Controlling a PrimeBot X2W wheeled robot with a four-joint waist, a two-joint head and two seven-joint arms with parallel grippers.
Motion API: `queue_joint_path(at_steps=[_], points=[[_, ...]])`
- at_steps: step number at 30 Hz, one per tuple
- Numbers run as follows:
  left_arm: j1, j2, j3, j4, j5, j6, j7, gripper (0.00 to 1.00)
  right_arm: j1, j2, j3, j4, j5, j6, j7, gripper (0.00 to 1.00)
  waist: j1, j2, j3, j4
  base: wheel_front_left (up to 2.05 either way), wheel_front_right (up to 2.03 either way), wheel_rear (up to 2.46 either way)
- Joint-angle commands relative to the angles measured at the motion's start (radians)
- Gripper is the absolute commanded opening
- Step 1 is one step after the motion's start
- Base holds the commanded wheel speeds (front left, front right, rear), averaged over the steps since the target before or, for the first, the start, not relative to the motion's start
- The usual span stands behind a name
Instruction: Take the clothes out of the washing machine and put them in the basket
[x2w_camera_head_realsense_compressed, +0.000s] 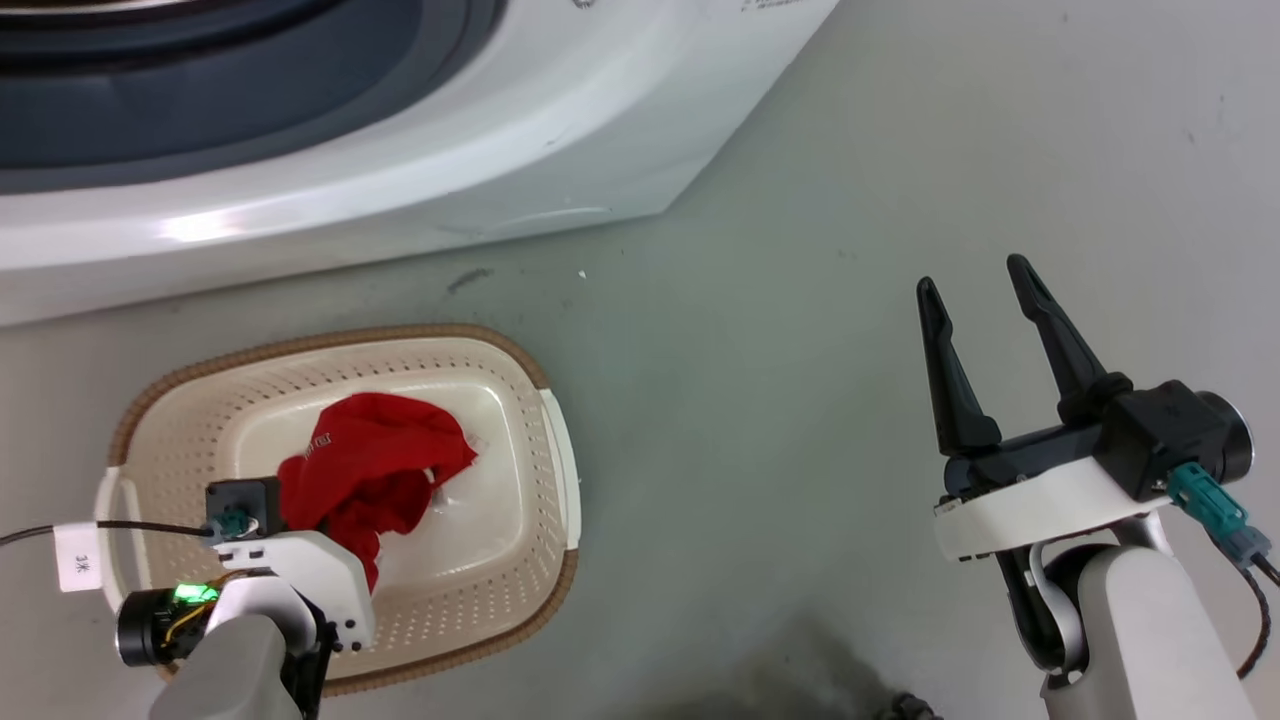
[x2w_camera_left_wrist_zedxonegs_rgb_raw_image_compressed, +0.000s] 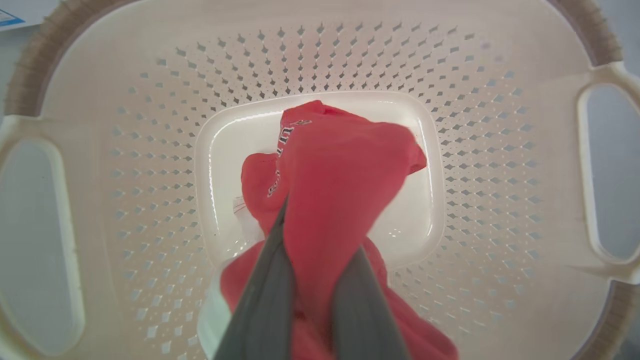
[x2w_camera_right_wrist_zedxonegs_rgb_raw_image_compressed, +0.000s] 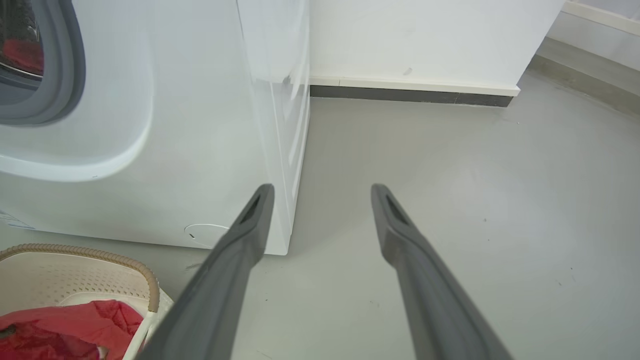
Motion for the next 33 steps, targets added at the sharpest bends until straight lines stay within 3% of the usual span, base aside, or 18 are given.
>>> queue_joint_path(at_steps=[1,13,14,15,16,23,33], points=[[-0.032,0.009,-0.001,0.031,-0.001,-0.004,-0.004,0.00,-0.026,0.002,0.007,0.003,0.006,-0.001,-0.009,1.00,-0.0002,0.0000,0.067,-0.026,0.00,0.00,0.00],[-0.107,0.012,-0.002,0.152,-0.011,-0.016,-0.007,0.00,-0.075,0.002,0.025,0.038,0.015,-0.001,-0.038,1.00,-0.0002,0.0000,0.135,-0.035,0.00,0.00,0.00],[-0.107,0.007,-0.002,0.156,-0.013,-0.014,-0.007,0.07,-0.075,0.002,0.023,0.044,0.013,-0.001,-0.040,1.00,-0.0002,0.0000,0.131,-0.032,0.00,0.00,0.00],[-0.106,0.002,-0.004,0.159,-0.012,-0.013,-0.007,0.46,-0.075,0.002,0.019,0.049,0.007,-0.001,-0.041,1.00,-0.0002,0.0000,0.122,-0.028,0.00,0.00,0.00],[-0.104,-0.002,-0.003,0.160,-0.014,-0.013,-0.008,0.99,-0.075,0.002,0.016,0.055,0.007,-0.001,-0.041,1.00,-0.0002,0.0000,0.112,-0.024,0.00,0.00,0.00],[-0.059,-0.035,0.002,0.150,-0.018,-0.014,-0.007,1.00,-0.052,0.002,-0.001,0.085,-0.008,-0.001,-0.042,1.00,-0.0002,0.0000,-0.005,0.009,0.00,0.00,0.00],[0.060,-0.080,0.038,-0.036,0.024,0.011,-0.007,1.00,0.029,0.002,-0.041,0.084,-0.034,-0.001,-0.006,1.00,-0.0002,0.0000,-0.240,0.075,0.00,0.00,0.00]])
